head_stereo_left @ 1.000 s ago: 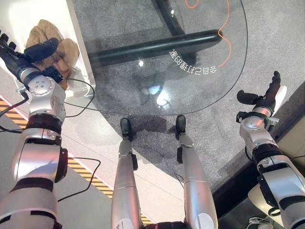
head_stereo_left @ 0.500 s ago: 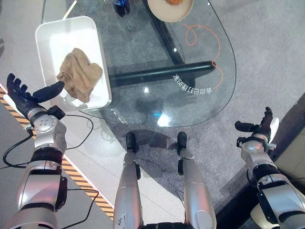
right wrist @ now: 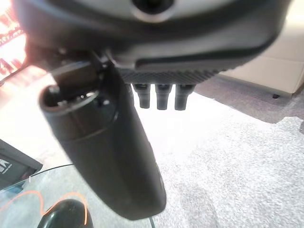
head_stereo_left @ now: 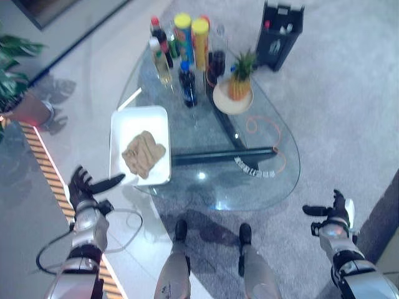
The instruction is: Wipe the table with a cloth and put it in the basket.
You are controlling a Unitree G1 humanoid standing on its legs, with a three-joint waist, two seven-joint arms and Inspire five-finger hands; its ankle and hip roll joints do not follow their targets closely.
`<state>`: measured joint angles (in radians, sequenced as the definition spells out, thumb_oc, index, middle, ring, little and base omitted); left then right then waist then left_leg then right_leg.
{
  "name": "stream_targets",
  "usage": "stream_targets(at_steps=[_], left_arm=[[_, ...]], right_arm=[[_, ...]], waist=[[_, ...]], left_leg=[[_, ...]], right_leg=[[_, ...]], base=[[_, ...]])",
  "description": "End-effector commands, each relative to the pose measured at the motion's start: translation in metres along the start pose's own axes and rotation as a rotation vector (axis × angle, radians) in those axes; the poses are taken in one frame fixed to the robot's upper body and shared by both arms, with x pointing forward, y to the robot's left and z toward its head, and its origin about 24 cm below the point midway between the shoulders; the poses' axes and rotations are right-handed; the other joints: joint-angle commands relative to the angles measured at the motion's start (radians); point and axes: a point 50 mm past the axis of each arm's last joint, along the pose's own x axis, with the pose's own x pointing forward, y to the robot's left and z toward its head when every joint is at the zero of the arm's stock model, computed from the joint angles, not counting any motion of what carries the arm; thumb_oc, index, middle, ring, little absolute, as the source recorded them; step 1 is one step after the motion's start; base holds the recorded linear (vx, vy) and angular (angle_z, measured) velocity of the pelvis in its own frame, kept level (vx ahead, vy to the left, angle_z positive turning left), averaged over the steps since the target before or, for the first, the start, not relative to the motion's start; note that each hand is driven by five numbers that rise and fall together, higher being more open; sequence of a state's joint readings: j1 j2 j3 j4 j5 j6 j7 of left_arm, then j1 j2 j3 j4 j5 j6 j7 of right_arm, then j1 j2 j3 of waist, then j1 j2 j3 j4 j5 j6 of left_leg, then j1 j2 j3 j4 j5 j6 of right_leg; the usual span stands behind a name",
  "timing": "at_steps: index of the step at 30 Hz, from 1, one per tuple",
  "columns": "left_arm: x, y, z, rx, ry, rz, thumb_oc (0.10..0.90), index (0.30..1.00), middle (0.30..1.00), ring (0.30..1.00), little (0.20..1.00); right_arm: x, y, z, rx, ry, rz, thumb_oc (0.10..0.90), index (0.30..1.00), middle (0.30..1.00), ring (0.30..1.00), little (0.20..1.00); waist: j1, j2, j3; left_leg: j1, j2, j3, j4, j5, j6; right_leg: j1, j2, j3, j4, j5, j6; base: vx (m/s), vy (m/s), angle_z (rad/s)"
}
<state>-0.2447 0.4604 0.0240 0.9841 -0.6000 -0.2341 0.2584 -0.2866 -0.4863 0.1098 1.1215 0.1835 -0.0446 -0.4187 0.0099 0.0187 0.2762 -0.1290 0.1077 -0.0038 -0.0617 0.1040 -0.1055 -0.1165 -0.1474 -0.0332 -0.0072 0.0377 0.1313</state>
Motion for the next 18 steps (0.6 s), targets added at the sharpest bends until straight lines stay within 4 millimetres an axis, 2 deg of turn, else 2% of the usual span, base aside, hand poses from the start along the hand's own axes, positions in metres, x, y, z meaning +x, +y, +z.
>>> stream_targets(at_steps=[1, 2, 3, 4, 5, 7, 12, 18], left_arm=[[-0.001, 0.021, -0.012, 0.121, 0.028, -0.002, 0.800, 0.900, 0.900, 0.900, 0.900], [-0.008, 0.029, -0.033, 0.192, 0.102, -0.023, 0.800, 0.900, 0.900, 0.900, 0.900], [-0.011, 0.031, -0.040, 0.201, 0.133, -0.027, 0.800, 0.900, 0.900, 0.900, 0.900], [-0.019, 0.035, -0.059, 0.234, 0.212, -0.044, 0.800, 0.900, 0.900, 0.900, 0.900], [-0.022, 0.037, -0.064, 0.242, 0.231, -0.047, 0.800, 0.900, 0.900, 0.900, 0.900], [-0.034, 0.048, -0.088, 0.238, 0.358, -0.046, 0.800, 0.900, 0.900, 0.900, 0.900], [-0.053, 0.062, -0.116, 0.304, 0.486, -0.072, 0.800, 0.900, 0.900, 0.900, 0.900], [-0.067, 0.066, -0.133, 0.381, 0.596, -0.135, 0.800, 0.900, 0.900, 0.900, 0.900]], right_arm=[[-0.001, -0.018, -0.028, -0.071, 0.046, -0.026, 0.800, 0.900, 0.900, 0.900, 0.900], [-0.006, -0.014, -0.041, -0.110, 0.078, 0.016, 0.800, 0.900, 0.900, 0.900, 0.900], [-0.007, -0.013, -0.045, -0.124, 0.090, 0.026, 0.800, 0.900, 0.900, 0.900, 0.900], [-0.010, -0.011, -0.054, -0.149, 0.117, 0.055, 0.800, 0.900, 0.900, 0.900, 0.900], [-0.012, -0.010, -0.058, -0.154, 0.129, 0.067, 0.800, 0.900, 0.900, 0.900, 0.900], [-0.018, -0.006, -0.073, -0.178, 0.178, 0.111, 0.800, 0.900, 0.900, 0.900, 0.900], [-0.032, 0.005, -0.099, -0.223, 0.267, 0.180, 0.800, 0.900, 0.900, 0.900, 0.900], [-0.046, 0.013, -0.120, -0.256, 0.356, 0.271, 0.800, 0.900, 0.900, 0.900, 0.900]], waist=[[0.007, -0.031, -0.103], [0.010, -0.034, -0.130], [0.012, -0.035, -0.139], [0.015, -0.036, -0.161], [0.016, -0.037, -0.169], [0.021, -0.041, -0.195], [0.020, -0.048, -0.226], [0.016, -0.044, -0.242]], left_leg=[[0.009, -0.111, 0.014, 0.016, -0.070, 0.066], [0.043, -0.110, 0.011, 0.001, -0.070, 0.067], [0.054, -0.109, 0.009, -0.004, -0.070, 0.067], [0.072, -0.109, 0.005, -0.009, -0.072, 0.067], [0.082, -0.108, 0.004, -0.012, -0.074, 0.067], [0.112, -0.105, -0.001, -0.020, -0.080, 0.066], [0.152, -0.098, 0.000, -0.021, -0.096, 0.067], [0.176, -0.091, 0.005, -0.023, -0.109, 0.067]], right_leg=[[-0.003, 0.048, -0.048, 0.051, -0.031, -0.023], [0.030, 0.047, -0.051, 0.038, -0.026, -0.021], [0.043, 0.046, -0.053, 0.031, -0.024, -0.020], [0.063, 0.045, -0.057, 0.021, -0.020, -0.017], [0.073, 0.043, -0.059, 0.017, -0.019, -0.017], [0.106, 0.039, -0.067, 0.003, -0.017, -0.012], [0.146, 0.034, -0.075, -0.005, -0.024, -0.010], [0.170, 0.029, -0.082, -0.017, -0.026, -0.008]], base=[[0.17, 0.011, 0.11], [0.18, 0.014, 0.11], [0.21, 0.033, 0.05], [0.15, 0.029, 0.03], [0.18, 0.040, 0.02], [0.15, 0.038, 0.02], [0.10, 0.025, 0.07], [0.03, 0.021, 0.01]])
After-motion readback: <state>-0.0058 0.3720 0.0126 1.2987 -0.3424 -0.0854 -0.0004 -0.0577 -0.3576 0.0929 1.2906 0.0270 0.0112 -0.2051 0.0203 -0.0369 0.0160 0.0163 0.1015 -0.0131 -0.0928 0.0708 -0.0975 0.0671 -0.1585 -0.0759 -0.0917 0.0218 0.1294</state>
